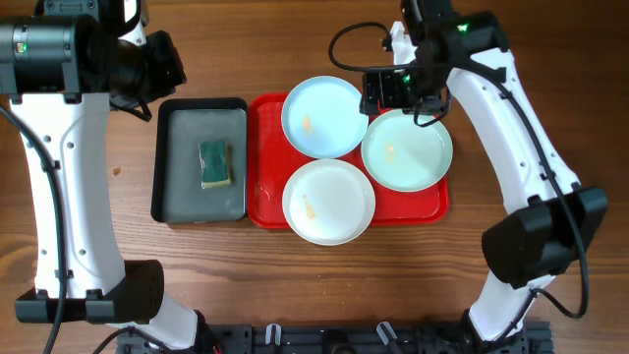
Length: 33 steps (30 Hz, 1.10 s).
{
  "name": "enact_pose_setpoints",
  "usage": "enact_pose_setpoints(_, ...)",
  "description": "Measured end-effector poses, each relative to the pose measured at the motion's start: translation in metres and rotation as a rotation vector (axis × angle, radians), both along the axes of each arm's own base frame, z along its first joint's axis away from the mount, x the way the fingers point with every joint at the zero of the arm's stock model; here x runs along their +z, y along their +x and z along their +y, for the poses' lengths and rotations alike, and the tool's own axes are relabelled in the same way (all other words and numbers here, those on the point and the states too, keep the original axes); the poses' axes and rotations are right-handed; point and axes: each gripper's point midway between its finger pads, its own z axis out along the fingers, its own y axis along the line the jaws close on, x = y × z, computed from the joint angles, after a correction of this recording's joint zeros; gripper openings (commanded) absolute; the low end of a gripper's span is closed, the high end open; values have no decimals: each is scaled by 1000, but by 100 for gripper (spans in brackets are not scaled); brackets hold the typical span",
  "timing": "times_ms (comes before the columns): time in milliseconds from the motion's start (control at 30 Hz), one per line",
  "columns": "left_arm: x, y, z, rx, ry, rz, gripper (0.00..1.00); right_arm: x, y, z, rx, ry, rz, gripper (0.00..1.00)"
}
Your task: Clean dirty plates on tray and stack at the side
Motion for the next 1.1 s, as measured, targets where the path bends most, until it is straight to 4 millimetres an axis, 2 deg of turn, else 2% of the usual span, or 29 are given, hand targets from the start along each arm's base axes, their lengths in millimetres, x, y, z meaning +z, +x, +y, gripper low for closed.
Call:
enact_pose_setpoints(100, 0, 0, 0, 0, -1, 2, 4, -14, -2, 9, 21, -11, 35, 86)
enact_pose_setpoints(200, 0, 0, 0, 2, -2, 2, 9, -22, -1, 15, 30, -14, 45, 80)
enact_pose_setpoints(300, 0, -1, 0, 9, -6, 3, 14, -27, 4, 21, 34, -11, 33, 64)
enact_pose_setpoints(333, 0, -1, 0, 12, -7, 4, 20, -30, 9, 23, 37, -13, 19, 57)
enact_pose_setpoints(467, 0, -1, 0, 18, -11, 4, 26, -48, 29, 26, 32, -44, -24, 54)
enact_pose_setpoints(500, 0, -1, 0, 20, -12, 5, 30, -54, 33, 25, 29, -58, -31, 50)
enact_pose_setpoints(600, 0, -1, 0, 22, -13, 5, 32, -65, 46, 18, 17, -109, -60, 40)
enact_pose_setpoints(700, 0, -1, 0, 23, -13, 5, 35, -79, 60, 15, 3, -148, -90, 40)
enact_pose_setpoints(800, -3, -1, 0, 23, -13, 13, 35, -95, 64, 14, 0, -164, -90, 40)
enact_pose_setpoints(933, -25, 4, 0, 23, -10, 60, 38, -117, 64, 13, 0, -172, -81, 38)
enact_pose_setpoints(967, -32, 6, 0, 23, -10, 71, 41, -122, 65, 12, -1, -174, -87, 38)
enact_pose_setpoints(1100, -63, 18, -1, 24, -8, 101, 41, -133, 70, 14, -5, -167, -115, 33)
